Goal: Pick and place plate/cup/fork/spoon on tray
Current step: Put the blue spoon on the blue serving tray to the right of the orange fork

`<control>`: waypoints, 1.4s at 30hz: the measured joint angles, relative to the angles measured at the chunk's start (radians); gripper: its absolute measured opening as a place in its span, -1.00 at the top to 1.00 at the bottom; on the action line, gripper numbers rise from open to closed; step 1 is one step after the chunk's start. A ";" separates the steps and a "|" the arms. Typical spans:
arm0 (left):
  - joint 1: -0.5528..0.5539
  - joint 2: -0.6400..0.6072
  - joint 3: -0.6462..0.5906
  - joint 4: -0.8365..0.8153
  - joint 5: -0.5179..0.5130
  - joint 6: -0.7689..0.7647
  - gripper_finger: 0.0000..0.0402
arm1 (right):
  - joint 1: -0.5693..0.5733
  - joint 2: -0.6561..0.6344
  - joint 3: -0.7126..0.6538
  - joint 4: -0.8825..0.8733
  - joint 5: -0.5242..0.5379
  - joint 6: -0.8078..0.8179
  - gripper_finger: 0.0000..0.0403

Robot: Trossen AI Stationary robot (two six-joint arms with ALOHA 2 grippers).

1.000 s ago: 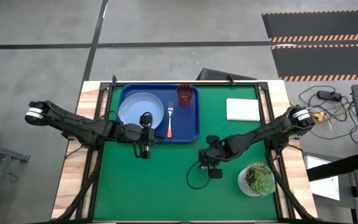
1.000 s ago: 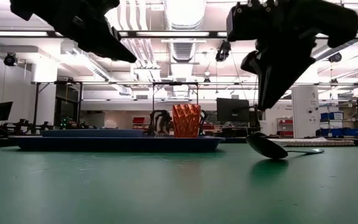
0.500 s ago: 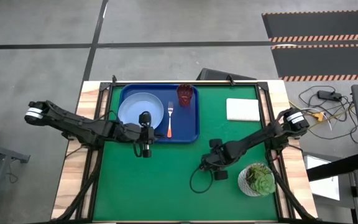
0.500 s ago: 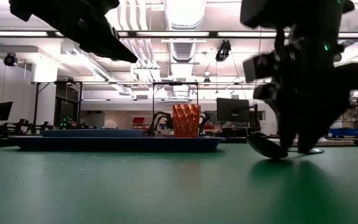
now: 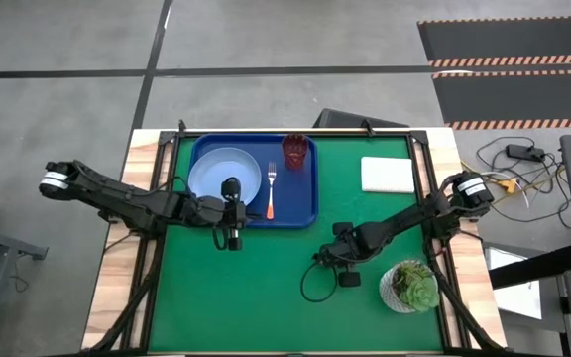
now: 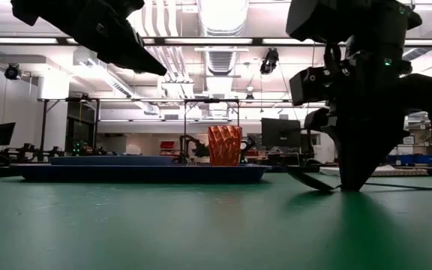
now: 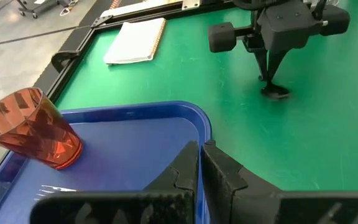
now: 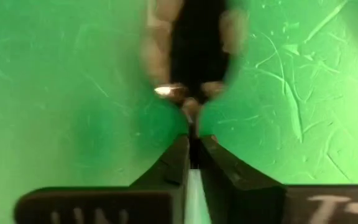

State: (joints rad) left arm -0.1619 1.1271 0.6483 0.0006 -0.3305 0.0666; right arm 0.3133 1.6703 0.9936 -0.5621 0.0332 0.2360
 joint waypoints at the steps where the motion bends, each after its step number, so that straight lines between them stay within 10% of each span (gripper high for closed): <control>1: 0.000 0.000 0.000 0.001 0.000 0.000 1.00 | -0.003 0.000 0.000 0.000 -0.008 0.007 0.92; 11: 0.000 0.000 -0.002 0.018 -0.004 0.002 1.00 | -0.042 -0.032 0.029 0.078 -0.031 0.233 0.95; 21: 0.001 0.000 -0.002 0.023 -0.019 0.000 1.00 | -0.110 -0.031 0.219 0.113 0.226 0.280 0.95; 42: -0.002 0.009 -0.003 0.143 -0.013 -0.036 1.00 | -0.120 -0.006 -0.170 1.549 0.470 -0.068 0.95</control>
State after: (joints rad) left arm -0.1638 1.1364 0.6453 0.1438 -0.3439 0.0305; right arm 0.1932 1.6639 0.8231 0.9873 0.5030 0.1678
